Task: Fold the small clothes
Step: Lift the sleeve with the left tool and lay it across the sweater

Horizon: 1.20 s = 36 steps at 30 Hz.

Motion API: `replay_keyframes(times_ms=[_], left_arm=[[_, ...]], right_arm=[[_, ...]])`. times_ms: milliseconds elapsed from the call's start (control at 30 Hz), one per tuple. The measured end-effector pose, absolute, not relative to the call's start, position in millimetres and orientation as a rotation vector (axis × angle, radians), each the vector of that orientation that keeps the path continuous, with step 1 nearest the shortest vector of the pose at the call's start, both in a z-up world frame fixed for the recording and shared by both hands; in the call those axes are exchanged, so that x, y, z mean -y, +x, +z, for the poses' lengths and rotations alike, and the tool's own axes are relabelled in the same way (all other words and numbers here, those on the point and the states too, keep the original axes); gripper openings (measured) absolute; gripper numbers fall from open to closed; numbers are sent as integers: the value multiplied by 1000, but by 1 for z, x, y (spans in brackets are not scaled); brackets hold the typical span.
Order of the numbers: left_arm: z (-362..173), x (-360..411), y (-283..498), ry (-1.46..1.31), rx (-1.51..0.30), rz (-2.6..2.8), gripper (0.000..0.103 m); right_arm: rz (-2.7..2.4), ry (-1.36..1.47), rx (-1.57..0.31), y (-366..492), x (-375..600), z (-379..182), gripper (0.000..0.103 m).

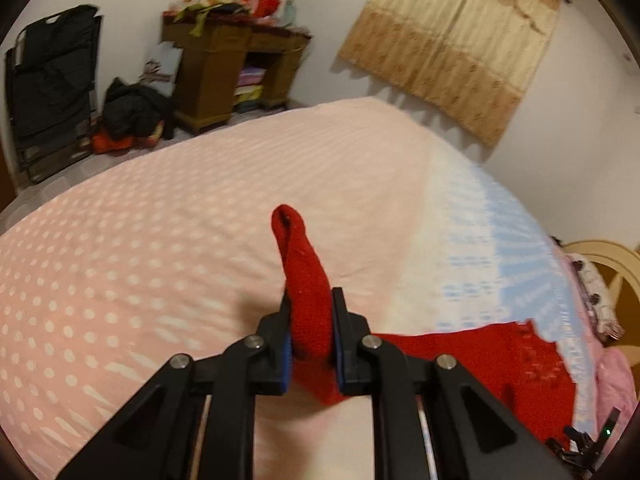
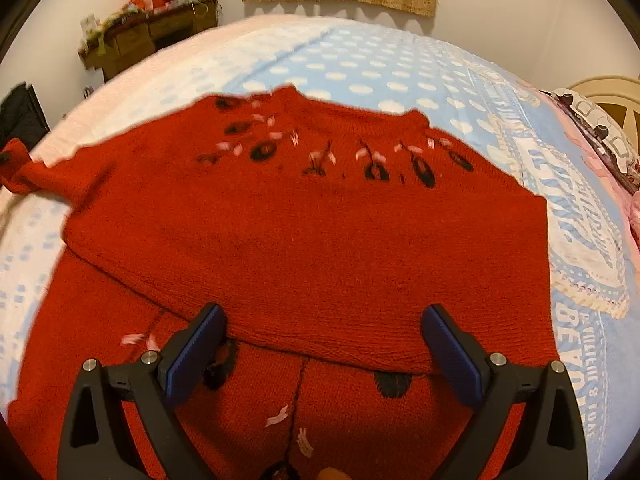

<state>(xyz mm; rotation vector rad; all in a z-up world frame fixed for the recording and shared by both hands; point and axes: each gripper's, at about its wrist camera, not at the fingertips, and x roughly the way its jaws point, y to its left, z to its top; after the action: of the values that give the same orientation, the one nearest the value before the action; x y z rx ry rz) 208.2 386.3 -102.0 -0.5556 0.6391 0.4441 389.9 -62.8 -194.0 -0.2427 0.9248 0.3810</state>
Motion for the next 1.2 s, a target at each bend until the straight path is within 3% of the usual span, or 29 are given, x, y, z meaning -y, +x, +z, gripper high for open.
replay_keyframes(times_ms=[433,1200], left_arm=[[-16,-299,242,-555,-489,166,16],[55,-154,308,-532,-394,-177,16]], right_arm=[[388,-172,-803,368,97,-120,99],[370,-101,-782,321,156,-129,99]])
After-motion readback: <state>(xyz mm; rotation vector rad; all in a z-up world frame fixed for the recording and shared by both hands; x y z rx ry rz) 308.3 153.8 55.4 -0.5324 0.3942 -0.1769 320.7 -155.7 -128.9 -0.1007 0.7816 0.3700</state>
